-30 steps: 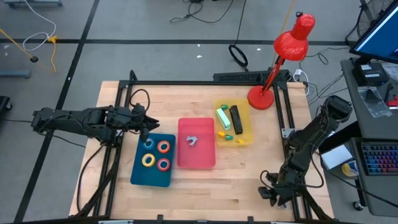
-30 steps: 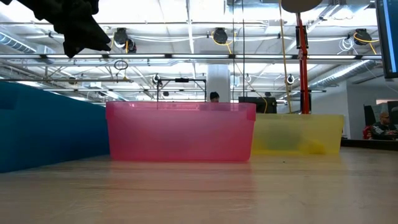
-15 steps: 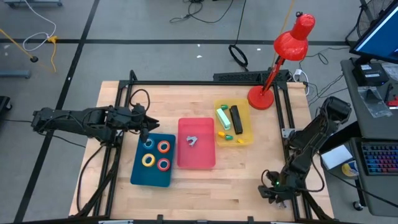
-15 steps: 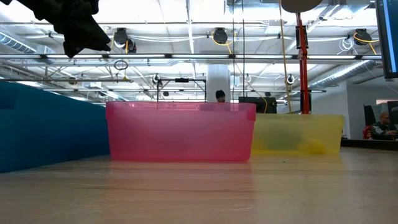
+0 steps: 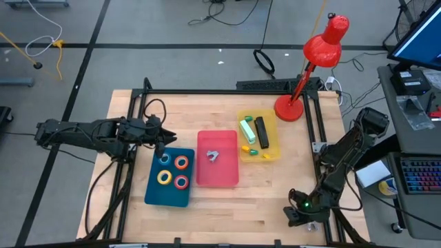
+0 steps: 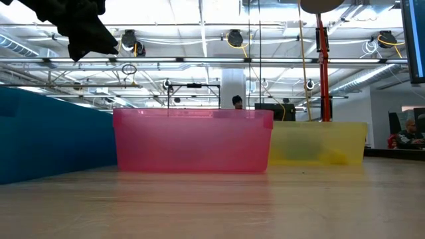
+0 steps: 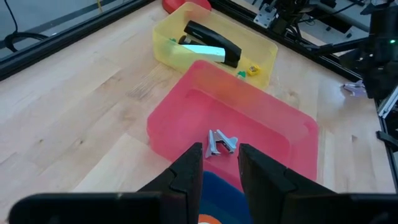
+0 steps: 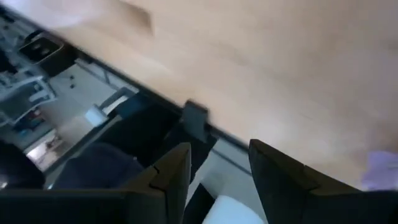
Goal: Pick and place Stapler, Stapler remover, tape
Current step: Put the purple staple remover into the yellow bin
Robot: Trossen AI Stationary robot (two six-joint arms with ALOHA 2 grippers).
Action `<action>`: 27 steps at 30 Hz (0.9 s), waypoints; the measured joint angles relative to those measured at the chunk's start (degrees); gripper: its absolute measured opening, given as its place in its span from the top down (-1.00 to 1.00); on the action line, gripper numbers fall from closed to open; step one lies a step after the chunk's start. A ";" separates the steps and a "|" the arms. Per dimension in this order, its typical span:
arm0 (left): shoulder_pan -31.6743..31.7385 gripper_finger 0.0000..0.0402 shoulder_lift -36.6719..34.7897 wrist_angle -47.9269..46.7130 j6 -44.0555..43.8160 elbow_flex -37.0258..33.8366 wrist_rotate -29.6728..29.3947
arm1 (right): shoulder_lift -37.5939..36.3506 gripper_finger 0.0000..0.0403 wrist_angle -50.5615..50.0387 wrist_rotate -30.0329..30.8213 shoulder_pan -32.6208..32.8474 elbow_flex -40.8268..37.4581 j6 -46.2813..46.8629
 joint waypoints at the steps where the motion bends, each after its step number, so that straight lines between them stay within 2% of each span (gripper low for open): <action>1: 0.00 0.48 0.00 0.00 -0.04 0.00 0.02 | 0.00 0.23 0.72 -0.14 -0.02 0.00 -0.47; 3: 0.00 0.48 0.00 0.00 -0.15 0.00 0.02 | -0.02 0.23 1.36 -2.89 0.01 0.02 0.20; 9: 0.00 0.48 0.00 0.00 0.02 0.00 0.02 | -0.02 0.23 -1.33 -18.27 1.62 0.02 8.49; 11: 0.00 0.48 0.00 0.00 0.02 0.00 0.02 | 0.09 0.23 -1.32 -20.89 1.96 0.43 10.41; 21: -0.02 0.48 0.00 0.00 1.75 0.00 -0.36 | 1.08 0.23 -11.06 -20.39 1.77 5.23 14.74; 27: 0.00 0.48 0.00 0.02 1.68 0.00 -0.48 | 5.88 0.23 -14.13 -24.97 1.50 5.35 15.28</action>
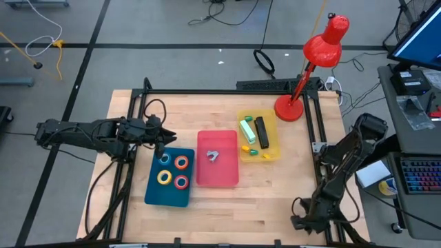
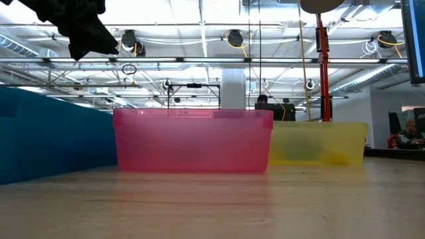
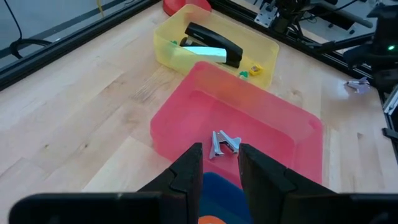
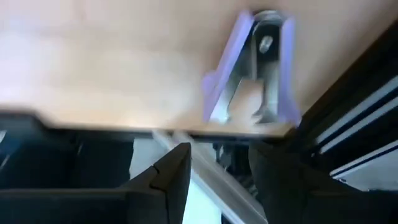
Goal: Pick and place Stapler, Stapler remover, tape
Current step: Put the purple staple remover into the yellow bin
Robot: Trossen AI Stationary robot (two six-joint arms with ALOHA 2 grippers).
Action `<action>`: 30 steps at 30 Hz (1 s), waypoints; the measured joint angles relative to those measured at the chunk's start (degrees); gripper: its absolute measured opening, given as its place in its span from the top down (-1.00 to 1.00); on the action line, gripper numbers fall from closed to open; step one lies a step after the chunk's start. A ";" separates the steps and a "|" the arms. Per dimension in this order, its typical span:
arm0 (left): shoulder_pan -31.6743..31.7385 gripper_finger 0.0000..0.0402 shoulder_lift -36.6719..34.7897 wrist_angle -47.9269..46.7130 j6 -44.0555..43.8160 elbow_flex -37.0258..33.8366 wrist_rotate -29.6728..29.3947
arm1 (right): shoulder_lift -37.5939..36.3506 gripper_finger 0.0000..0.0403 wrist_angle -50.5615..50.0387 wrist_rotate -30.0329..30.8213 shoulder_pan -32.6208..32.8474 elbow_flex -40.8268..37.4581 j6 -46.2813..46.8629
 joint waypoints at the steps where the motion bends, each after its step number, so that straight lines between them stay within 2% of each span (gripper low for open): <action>1: 0.00 0.48 0.00 0.02 0.00 0.00 0.00 | 0.74 0.23 -0.47 -0.41 -0.04 0.01 0.18; 12: 0.04 0.48 0.00 0.07 -1.55 0.00 0.01 | 3.90 0.23 -4.47 1.23 -1.18 -0.13 -0.74; 16: 0.04 0.48 0.00 0.07 -1.74 0.00 0.46 | 2.96 0.23 -5.30 5.86 -1.35 -0.24 -1.34; 22: 0.04 0.48 0.00 0.08 -1.92 0.00 0.48 | 0.77 0.23 -9.04 9.49 -1.37 -0.07 -0.88; 30: 0.04 0.48 0.00 0.09 -1.92 0.00 0.48 | 0.36 0.23 -6.67 7.52 -1.37 -0.07 -1.82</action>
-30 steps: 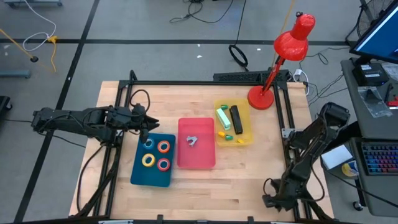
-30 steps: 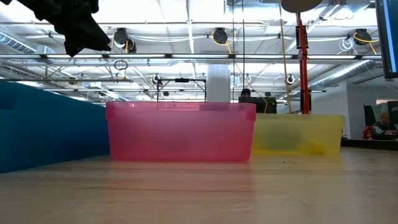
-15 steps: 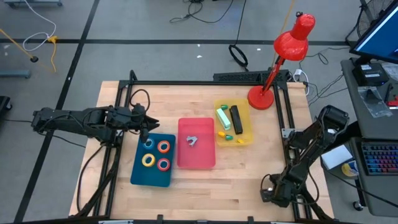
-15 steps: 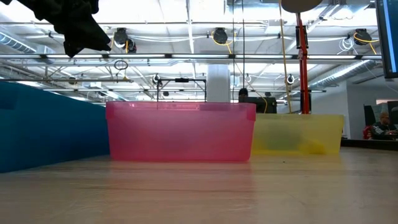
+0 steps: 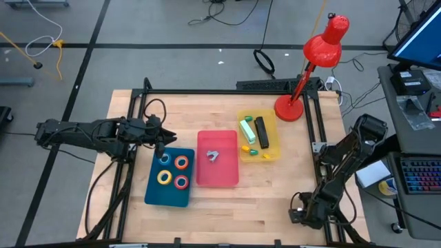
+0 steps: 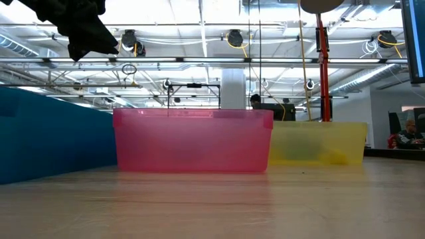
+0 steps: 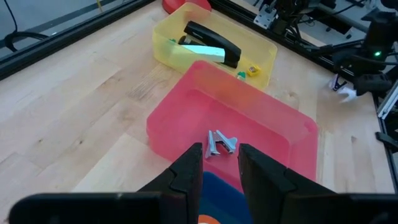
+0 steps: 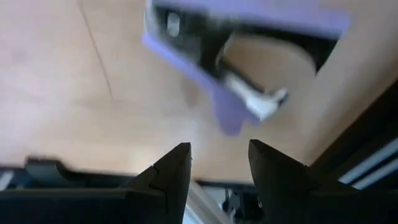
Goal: Pick and place Stapler, Stapler remover, tape
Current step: Put the purple staple remover into the yellow bin
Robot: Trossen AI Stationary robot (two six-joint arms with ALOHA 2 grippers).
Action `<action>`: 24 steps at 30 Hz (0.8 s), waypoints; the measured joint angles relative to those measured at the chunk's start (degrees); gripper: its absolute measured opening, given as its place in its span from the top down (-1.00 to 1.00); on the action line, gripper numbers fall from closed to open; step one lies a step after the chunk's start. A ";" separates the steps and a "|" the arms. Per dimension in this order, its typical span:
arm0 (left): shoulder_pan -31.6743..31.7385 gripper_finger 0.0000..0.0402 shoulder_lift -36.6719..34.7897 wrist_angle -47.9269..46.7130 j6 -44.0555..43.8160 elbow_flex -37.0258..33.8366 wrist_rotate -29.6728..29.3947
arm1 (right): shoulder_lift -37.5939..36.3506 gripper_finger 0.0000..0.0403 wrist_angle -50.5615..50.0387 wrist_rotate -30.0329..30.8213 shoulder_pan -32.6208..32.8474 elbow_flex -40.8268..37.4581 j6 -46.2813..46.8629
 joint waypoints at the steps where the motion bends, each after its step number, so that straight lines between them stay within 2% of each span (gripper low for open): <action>1: 0.00 0.48 0.00 -0.02 0.00 0.00 0.01 | -0.10 0.23 1.18 -0.48 0.00 0.00 -0.28; 3: 0.00 0.48 0.00 0.00 0.00 0.00 0.01 | -0.18 0.23 2.96 -0.34 0.00 0.41 -1.29; 6: 0.00 0.48 0.00 0.00 0.00 0.00 0.01 | -0.34 0.23 2.92 3.57 0.13 1.97 -1.74; 11: 0.00 0.48 0.00 0.22 0.22 0.00 -0.01 | -1.67 0.23 4.39 17.73 -1.72 4.33 -6.05; 15: -0.01 0.48 0.02 1.20 0.51 0.00 -0.02 | -2.66 0.23 4.15 22.93 -6.69 6.22 -15.66; 17: 0.00 0.48 0.12 1.62 0.70 0.00 -0.03 | -2.89 0.23 1.67 21.27 -9.85 7.48 -21.48; 21: 0.00 0.48 0.53 1.59 0.56 0.00 0.12 | -2.52 0.23 -12.74 8.78 -13.82 10.43 -32.01; 24: 0.00 0.48 1.13 1.56 0.41 0.00 1.75 | -2.64 0.23 -23.63 3.39 -15.64 13.43 -38.52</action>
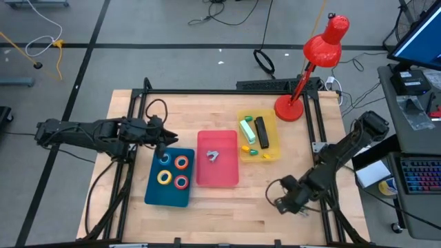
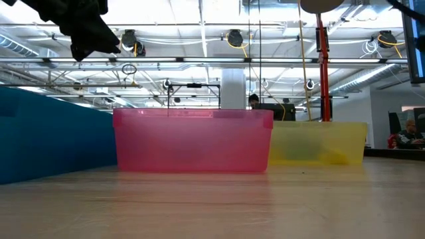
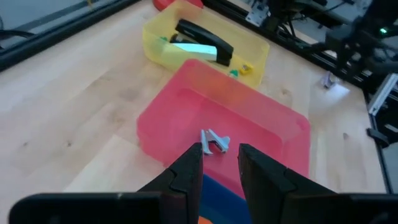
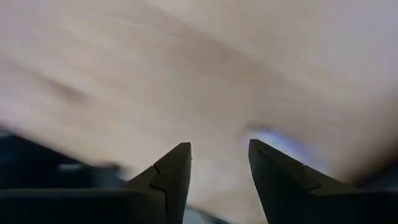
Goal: Pick and place Stapler, Stapler remover, tape
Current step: Put the purple staple remover into the yellow bin
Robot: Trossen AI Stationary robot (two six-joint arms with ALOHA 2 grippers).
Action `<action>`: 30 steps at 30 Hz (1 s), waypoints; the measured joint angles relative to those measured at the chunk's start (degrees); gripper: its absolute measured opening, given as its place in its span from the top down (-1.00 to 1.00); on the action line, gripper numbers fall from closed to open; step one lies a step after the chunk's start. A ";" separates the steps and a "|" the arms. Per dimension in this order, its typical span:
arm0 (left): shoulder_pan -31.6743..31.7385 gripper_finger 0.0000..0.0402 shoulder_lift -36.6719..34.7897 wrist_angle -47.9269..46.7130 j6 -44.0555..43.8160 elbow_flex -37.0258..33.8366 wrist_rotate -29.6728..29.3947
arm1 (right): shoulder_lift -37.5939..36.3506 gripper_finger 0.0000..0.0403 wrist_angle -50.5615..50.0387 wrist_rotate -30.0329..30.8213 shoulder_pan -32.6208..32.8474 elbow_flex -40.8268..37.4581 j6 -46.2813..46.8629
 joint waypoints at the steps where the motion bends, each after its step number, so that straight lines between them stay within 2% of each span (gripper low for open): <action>1: -0.02 0.48 0.27 0.01 0.00 0.00 0.31 | 0.12 0.23 -3.71 -1.50 -0.12 0.67 -1.78; 4: -0.02 0.48 0.61 -0.03 -0.01 0.00 1.31 | -0.01 0.23 -10.46 -4.57 0.02 3.79 -5.97; 7: -0.01 0.48 1.20 0.00 -0.02 0.00 1.30 | 0.13 0.23 -15.26 -4.98 0.67 5.05 -8.87; 15: -0.01 0.48 1.56 0.12 -0.03 0.00 1.26 | 1.15 0.23 -19.51 -6.58 1.97 5.15 -19.79; 23: 0.00 0.48 1.58 0.07 -0.41 0.00 1.26 | 3.92 0.23 -18.90 -6.45 2.44 5.13 -30.82; 30: 0.00 0.48 1.56 0.07 -0.58 0.00 1.26 | 5.39 0.23 -14.58 -6.30 3.65 5.11 -33.03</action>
